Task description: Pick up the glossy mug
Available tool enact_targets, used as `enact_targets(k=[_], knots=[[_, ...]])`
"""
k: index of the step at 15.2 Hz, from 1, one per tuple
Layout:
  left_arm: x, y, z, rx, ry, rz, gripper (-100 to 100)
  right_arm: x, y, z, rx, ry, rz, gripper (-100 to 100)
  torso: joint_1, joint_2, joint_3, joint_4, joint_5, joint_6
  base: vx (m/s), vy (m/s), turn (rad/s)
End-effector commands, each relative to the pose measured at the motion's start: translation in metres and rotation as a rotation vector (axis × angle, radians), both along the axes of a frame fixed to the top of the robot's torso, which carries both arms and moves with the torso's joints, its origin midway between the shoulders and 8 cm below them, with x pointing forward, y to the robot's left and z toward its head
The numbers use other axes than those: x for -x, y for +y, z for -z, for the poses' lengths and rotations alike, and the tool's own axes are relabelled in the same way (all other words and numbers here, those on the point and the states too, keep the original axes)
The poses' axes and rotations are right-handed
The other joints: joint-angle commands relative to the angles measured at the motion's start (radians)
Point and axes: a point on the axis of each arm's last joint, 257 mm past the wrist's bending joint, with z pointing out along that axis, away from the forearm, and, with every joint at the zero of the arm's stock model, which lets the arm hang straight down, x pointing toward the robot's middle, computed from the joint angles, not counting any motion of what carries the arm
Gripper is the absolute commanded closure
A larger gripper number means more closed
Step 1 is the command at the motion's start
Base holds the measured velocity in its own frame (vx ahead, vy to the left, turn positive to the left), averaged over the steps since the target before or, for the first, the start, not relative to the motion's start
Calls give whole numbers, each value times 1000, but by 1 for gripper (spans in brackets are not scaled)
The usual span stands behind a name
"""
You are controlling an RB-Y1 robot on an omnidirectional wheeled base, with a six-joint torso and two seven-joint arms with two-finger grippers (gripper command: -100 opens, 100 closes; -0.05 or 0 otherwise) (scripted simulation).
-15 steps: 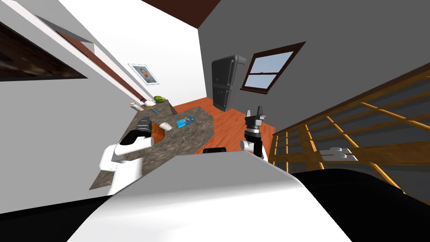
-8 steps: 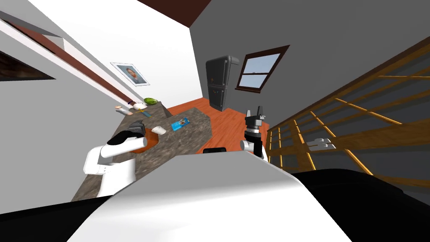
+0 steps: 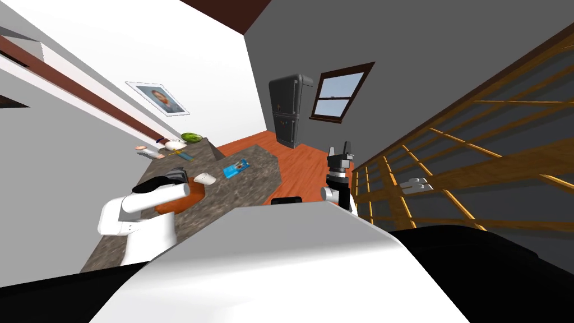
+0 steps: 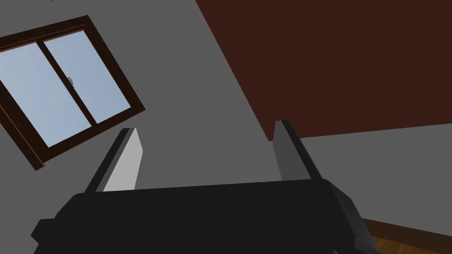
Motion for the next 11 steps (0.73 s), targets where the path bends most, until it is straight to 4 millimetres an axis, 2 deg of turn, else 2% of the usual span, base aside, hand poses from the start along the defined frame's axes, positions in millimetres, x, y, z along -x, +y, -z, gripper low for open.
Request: enact_targets(k=[1,2,4,5,8,9,11], knots=[[16,17,5,41,16,-57,-100,0,0,0,0,0,0,0,0,0,0,0,0,0,11,-2,-215],[19,17,8,50,27,-64,-100,0,0,0,0,0,0,0,0,0,0,0,0,1,20,9,-286],[23,17,15,68,47,-78,-100,0,0,0,0,0,0,0,1,-1,0,0,0,0,15,15,-41],[39,32,19,105,54,-128,-100,0,0,0,0,0,0,0,1,0,0,0,0,0,18,10,-178],[46,31,28,133,85,-148,-100,0,0,0,0,0,0,0,1,-1,0,0,0,0,14,17,-110],[62,43,33,173,90,-197,-100,0,0,0,0,0,0,0,1,0,0,0,0,0,16,15,-194],[69,41,42,199,118,-216,-100,0,0,0,0,0,0,0,1,-1,0,0,0,1,17,29,-167]])
